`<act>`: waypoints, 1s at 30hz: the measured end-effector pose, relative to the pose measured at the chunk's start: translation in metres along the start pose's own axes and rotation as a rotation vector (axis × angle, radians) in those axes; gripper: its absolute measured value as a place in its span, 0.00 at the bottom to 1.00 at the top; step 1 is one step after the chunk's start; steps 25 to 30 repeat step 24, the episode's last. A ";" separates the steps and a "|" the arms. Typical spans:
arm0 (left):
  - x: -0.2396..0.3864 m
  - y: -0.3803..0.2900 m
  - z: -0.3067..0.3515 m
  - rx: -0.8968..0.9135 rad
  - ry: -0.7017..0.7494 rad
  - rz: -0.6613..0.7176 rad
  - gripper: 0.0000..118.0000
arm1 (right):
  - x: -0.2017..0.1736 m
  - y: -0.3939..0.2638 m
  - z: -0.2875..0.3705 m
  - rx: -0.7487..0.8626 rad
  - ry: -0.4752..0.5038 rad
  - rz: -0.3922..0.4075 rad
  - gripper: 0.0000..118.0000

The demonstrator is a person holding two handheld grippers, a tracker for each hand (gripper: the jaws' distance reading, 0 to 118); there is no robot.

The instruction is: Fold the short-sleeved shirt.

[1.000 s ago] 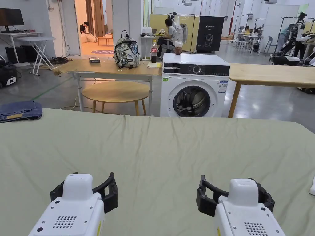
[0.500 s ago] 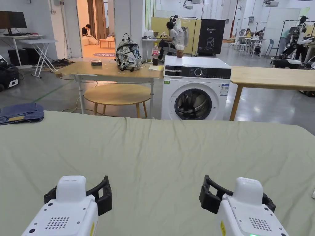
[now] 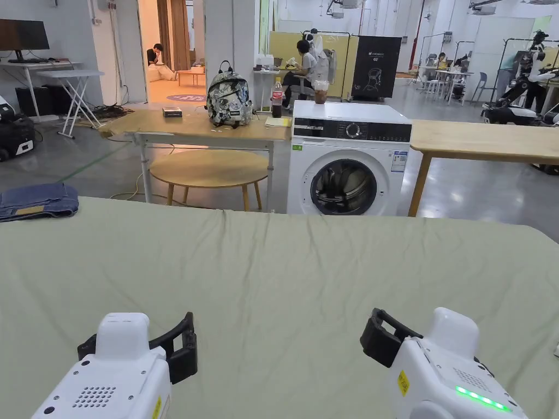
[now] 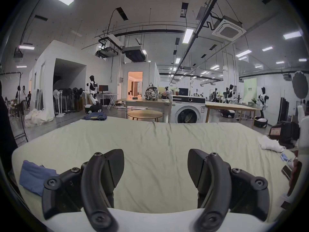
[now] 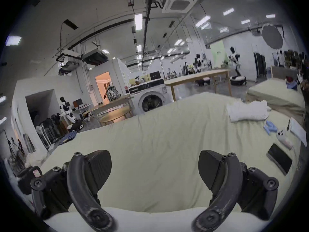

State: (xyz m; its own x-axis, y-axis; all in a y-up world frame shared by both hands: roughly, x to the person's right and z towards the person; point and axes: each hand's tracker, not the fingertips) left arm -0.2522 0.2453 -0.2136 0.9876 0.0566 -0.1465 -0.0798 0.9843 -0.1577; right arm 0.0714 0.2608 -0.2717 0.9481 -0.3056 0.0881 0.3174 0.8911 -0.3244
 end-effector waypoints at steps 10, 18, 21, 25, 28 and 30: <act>-0.009 -0.002 -0.002 -0.023 -0.025 0.066 0.67 | -0.006 0.003 -0.013 -0.061 -0.105 0.124 0.90; -0.011 -0.005 -0.005 -0.048 -0.017 0.041 0.67 | -0.019 -0.008 -0.010 -0.056 -0.117 0.219 0.90; -0.011 -0.005 -0.006 -0.050 -0.016 0.027 0.67 | -0.021 -0.007 -0.008 -0.060 -0.118 0.212 0.90; -0.011 -0.005 -0.007 -0.049 -0.009 0.012 0.67 | -0.020 -0.004 -0.007 -0.075 -0.081 0.176 0.90; -0.011 -0.005 -0.007 -0.049 -0.009 0.012 0.67 | -0.020 -0.004 -0.007 -0.075 -0.081 0.176 0.90; -0.011 -0.005 -0.007 -0.049 -0.009 0.012 0.67 | -0.020 -0.004 -0.007 -0.075 -0.081 0.176 0.90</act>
